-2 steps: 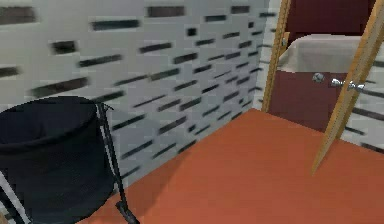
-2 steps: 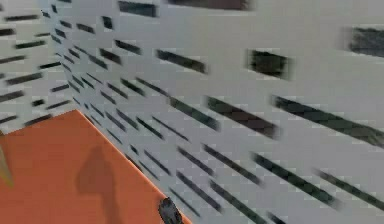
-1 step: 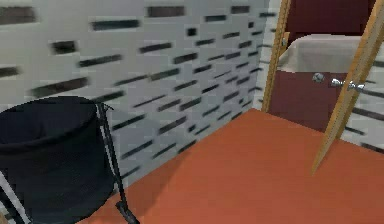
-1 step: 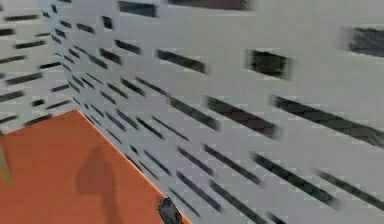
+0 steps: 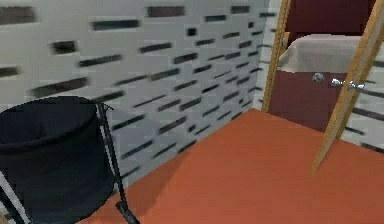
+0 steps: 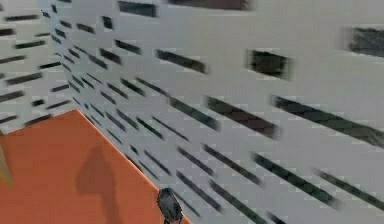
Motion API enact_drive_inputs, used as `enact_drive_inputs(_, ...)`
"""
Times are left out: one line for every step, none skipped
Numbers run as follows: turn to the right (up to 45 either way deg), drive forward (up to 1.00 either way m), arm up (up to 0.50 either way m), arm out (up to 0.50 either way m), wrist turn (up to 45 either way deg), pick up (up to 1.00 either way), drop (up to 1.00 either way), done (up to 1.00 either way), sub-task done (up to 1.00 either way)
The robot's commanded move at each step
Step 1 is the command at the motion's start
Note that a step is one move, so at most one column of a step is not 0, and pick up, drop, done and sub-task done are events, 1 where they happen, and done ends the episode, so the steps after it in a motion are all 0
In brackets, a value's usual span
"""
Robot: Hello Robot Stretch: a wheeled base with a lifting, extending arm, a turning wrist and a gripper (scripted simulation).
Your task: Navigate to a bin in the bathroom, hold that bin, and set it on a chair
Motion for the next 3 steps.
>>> enact_drive_inputs(0.0,0.0,0.5,0.0,0.0,0.0,0.0,0.0,0.0)
enact_drive_inputs(0.0,0.0,0.48,0.0,0.0,0.0,0.0,0.0,0.0)
enact_drive_inputs(0.0,0.0,0.0,0.0,-45.0,0.0,0.0,0.0,0.0)
